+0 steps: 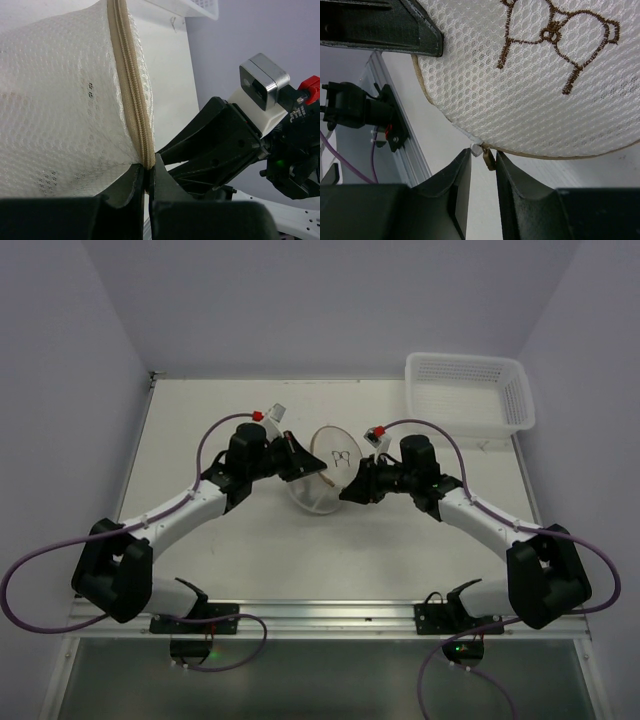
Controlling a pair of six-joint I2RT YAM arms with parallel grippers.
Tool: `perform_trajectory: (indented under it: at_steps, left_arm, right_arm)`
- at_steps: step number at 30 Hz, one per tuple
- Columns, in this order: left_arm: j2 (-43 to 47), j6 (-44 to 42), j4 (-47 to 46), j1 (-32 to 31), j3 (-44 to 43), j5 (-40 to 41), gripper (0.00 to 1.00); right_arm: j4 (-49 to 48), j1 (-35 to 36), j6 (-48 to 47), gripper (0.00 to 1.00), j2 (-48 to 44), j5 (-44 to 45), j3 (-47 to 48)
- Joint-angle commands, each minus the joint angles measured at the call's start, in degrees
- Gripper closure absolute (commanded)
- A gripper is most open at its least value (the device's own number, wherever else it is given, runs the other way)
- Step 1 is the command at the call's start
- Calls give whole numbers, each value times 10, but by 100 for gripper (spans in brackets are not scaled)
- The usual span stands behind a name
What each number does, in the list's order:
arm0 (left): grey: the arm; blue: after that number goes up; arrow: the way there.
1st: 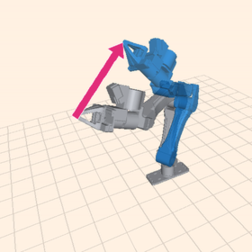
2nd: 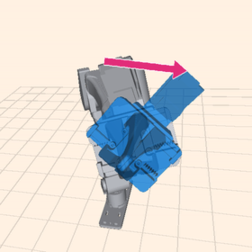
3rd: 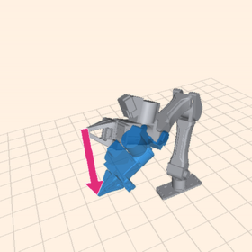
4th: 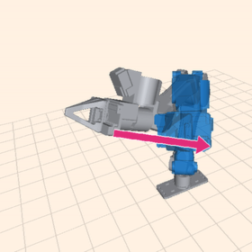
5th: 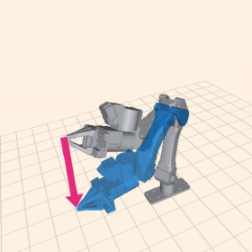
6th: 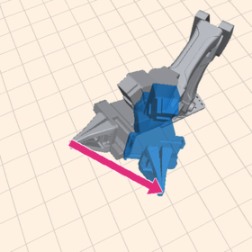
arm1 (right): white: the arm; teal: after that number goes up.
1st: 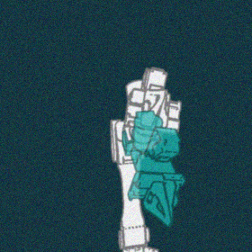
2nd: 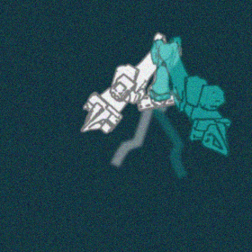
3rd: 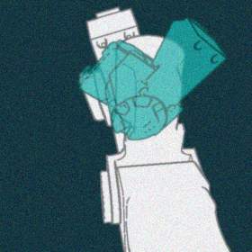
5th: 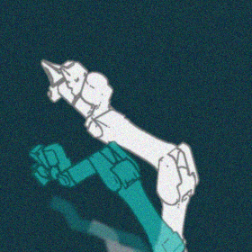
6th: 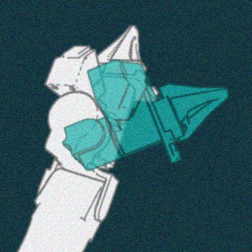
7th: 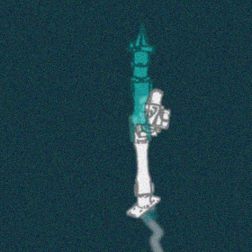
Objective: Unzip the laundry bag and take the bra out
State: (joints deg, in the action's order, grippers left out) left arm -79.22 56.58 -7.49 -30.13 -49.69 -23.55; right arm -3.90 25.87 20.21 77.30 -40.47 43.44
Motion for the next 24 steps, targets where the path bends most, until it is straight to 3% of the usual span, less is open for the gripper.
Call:
perform_trajectory:
  at_steps: [1,6,10,13,24]
  left_arm:
    - [28,-1,-28,6,-4,-27,100]
    - [35,-4,-24,9,-4,-31,100]
    - [38,-6,-22,9,-3,-31,100]
    - [41,-11,-15,11,-4,-31,100]
    - [47,-65,41,69,-12,-65,100]
  right_arm:
    - [-9,1,-13,72,-18,-4,-1]
    - [-1,1,-18,79,-28,10,-4]
    - [3,1,-23,94,-37,27,-10]
    - [13,1,-29,98,-43,38,-10]
    - [70,-2,-24,100,-93,113,-56]
